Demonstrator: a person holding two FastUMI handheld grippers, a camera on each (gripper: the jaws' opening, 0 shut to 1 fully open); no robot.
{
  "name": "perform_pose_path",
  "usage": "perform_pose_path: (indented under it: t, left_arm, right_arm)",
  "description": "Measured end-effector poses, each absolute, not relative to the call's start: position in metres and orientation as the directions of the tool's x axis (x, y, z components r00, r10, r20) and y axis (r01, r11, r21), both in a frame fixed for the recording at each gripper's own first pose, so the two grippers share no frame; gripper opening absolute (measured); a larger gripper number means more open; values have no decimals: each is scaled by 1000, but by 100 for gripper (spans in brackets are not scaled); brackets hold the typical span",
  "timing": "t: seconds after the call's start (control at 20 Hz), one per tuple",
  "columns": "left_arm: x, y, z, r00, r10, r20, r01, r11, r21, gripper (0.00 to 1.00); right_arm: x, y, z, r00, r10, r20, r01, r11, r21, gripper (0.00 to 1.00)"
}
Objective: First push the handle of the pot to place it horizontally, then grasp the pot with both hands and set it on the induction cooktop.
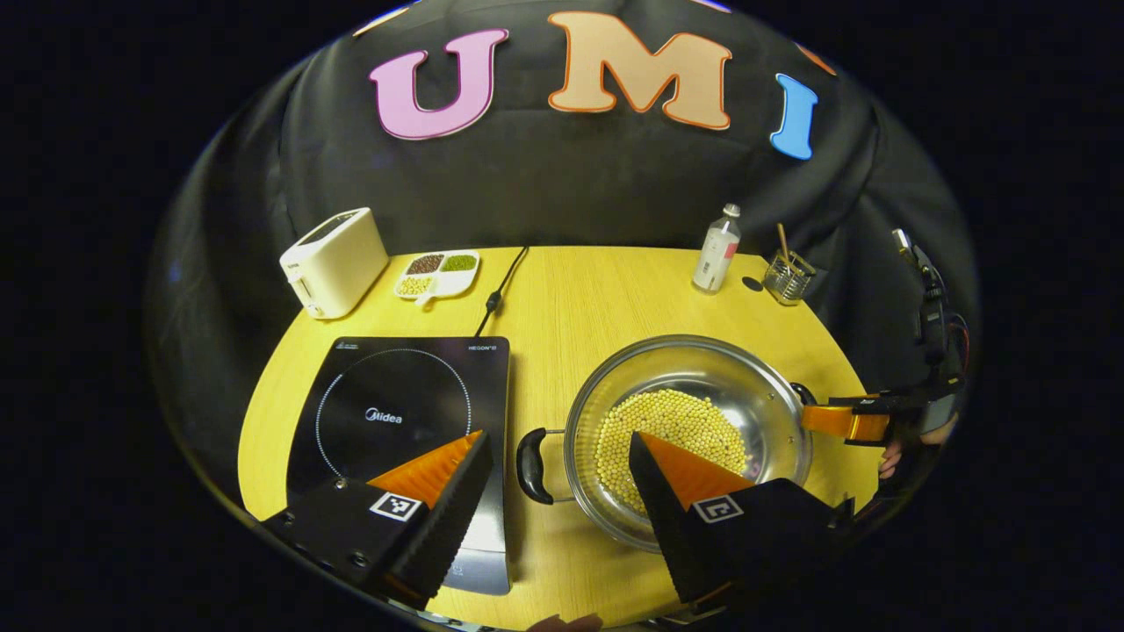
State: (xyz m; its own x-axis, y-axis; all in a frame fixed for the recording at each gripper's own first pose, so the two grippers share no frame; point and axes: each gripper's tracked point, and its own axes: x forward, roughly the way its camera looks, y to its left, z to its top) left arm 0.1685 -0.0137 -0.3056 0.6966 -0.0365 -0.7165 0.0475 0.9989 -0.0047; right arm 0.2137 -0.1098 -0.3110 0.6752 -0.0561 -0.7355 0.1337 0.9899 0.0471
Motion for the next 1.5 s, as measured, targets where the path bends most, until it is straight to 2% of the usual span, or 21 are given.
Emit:
perform_pose_path:
  t: [0.1, 0.45, 0.5, 0.6, 0.65, 0.7, 0.75, 0.85, 0.95, 1.05, 1.1, 1.15, 1.2, 1.45, 1.5]
  left_arm:
    - [176, -11, -324, 672, -49, -739, 48, 999, -22, 96]
    - [183, -8, -373, 583, -90, -807, 17, 995, -98, 96]
    - [184, -8, -377, 578, -98, -810, 13, 994, -111, 96]
    - [186, -4, -385, 568, -87, -818, -1, 994, -107, 93]
    - [189, -4, -386, 571, -87, -817, -4, 994, -109, 97]
    - [189, -7, -390, 566, -94, -819, -4, 993, -117, 92]
    - [190, -9, -392, 561, -99, -822, 0, 993, -120, 94]
    - [192, -5, -400, 553, -75, -829, 11, 996, -83, 84]
    - [190, 1, -401, 556, -43, -830, 25, 999, -35, 78]
    - [192, 0, -401, 572, -35, -820, 49, 999, -8, 67]
    - [191, 1, -402, 572, -22, -820, 50, 999, 8, 64]
    - [191, 2, -402, 565, -11, -825, 53, 998, 22, 64]
    - [191, 2, -403, 557, -7, -831, 51, 998, 25, 63]
    - [192, 1, -404, 521, -26, -853, 71, 997, 13, 62]
    - [192, 2, -404, 519, -27, -854, 79, 997, 16, 62]
  right_arm:
    - [218, -113, -320, 649, -94, -755, 143, 990, -1, 76]
    - [224, -114, -341, 597, -129, -792, 140, 989, -55, 73]
    - [225, -114, -341, 595, -135, -792, 141, 988, -63, 77]
    - [230, -114, -337, 606, -151, -781, 141, 987, -81, 77]
    - [233, -114, -337, 611, -160, -775, 136, 986, -96, 73]
    - [235, -115, -338, 612, -171, -772, 124, 985, -120, 73]
    - [236, -117, -337, 611, -184, -770, 111, 983, -147, 74]
    - [237, -117, -337, 603, -211, -769, 104, 977, -187, 71]
    - [237, -117, -336, 601, -220, -768, 122, 975, -184, 64]
    - [236, -117, -337, 599, -213, -772, 126, 977, -172, 68]
    - [236, -117, -335, 602, -206, -772, 130, 978, -160, 58]
    - [237, -117, -339, 606, -201, -770, 132, 980, -151, 59]
    - [236, -117, -340, 605, -200, -771, 134, 980, -150, 54]
    - [230, -117, -340, 615, -209, -760, 172, 977, -130, 54]
    - [229, -117, -340, 617, -209, -759, 176, 976, -126, 58]
